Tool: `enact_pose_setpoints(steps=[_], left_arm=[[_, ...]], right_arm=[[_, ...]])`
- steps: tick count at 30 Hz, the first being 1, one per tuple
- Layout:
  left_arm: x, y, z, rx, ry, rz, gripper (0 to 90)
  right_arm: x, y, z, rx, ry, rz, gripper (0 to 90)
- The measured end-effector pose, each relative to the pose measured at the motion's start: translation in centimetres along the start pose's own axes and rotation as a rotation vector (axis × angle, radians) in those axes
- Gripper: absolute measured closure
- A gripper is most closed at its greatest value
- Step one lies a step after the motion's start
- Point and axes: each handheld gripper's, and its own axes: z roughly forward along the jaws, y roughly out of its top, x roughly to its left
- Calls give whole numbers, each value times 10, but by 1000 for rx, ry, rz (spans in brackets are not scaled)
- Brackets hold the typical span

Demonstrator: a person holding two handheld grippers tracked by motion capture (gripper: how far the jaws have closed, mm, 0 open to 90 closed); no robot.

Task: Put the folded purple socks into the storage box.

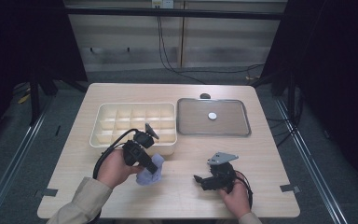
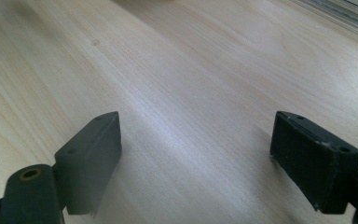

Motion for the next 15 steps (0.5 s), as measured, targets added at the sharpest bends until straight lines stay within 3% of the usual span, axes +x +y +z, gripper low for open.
enact_pose_setpoints(steps=[15], left_arm=[[9,-2,-20,-12,11,-20,759]], right_arm=[[0,0,0,-1,0,0,161]])
